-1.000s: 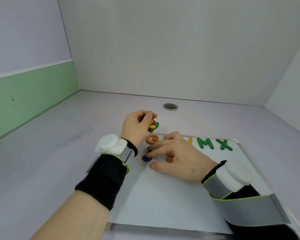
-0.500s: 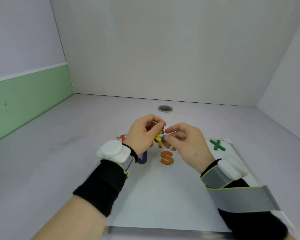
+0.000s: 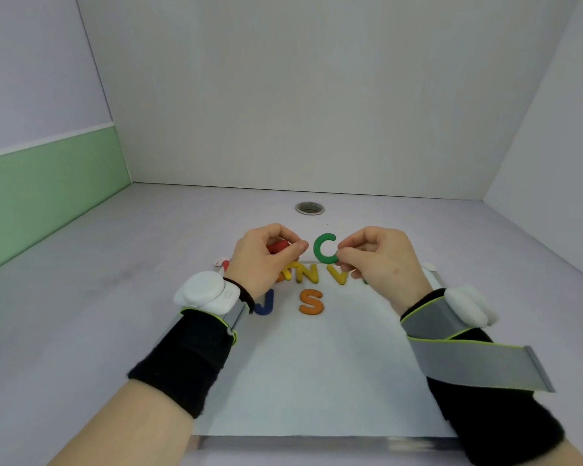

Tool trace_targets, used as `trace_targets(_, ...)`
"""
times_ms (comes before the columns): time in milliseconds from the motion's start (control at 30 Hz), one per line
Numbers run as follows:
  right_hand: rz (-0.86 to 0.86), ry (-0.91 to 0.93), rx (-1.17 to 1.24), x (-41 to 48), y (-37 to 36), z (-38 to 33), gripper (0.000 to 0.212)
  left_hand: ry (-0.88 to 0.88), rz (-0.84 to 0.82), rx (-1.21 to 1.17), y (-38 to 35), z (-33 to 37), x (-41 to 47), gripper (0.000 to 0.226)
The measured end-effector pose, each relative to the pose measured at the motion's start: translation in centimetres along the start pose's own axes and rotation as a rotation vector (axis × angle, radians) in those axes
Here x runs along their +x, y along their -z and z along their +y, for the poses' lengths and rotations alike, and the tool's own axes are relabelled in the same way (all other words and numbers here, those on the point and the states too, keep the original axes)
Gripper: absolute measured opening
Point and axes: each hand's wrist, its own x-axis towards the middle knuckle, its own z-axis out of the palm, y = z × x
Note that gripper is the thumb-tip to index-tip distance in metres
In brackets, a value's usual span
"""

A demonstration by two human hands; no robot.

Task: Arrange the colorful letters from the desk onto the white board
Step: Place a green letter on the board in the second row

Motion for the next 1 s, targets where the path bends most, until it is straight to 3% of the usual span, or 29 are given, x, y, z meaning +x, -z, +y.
trace_targets(100,-0.035,-0.027,-0.050,0.3,1.7,-0.3,0.009,0.006,-0.003,0.010,-0.1,0.0,0.0,0.012)
trace_targets(400,-0.354,-0.169,-0.116,-1.2,4.2,0.6,0.007,0.000,0.005,0.034,0.1,0.1,-0.1,0.008)
trace_targets(700,-0.438,-0.179,-0.199,-1.7,3.8,1.3,0.007,0.015,-0.018,0.013,0.0,-0.1,0.0,0.014)
trace_targets(867,-0.368,-0.110,-0.333,-1.4,3.9,1.2,0.021,0.025,-0.021,0.023,-0.2,-0.1,0.0,0.019)
trace_targets(1000,-0.406,-0.002,-0.468,-1.5,3.6,1.4,0.039,0.025,-0.011,0.036,-0.2,0.0,0.0,0.018)
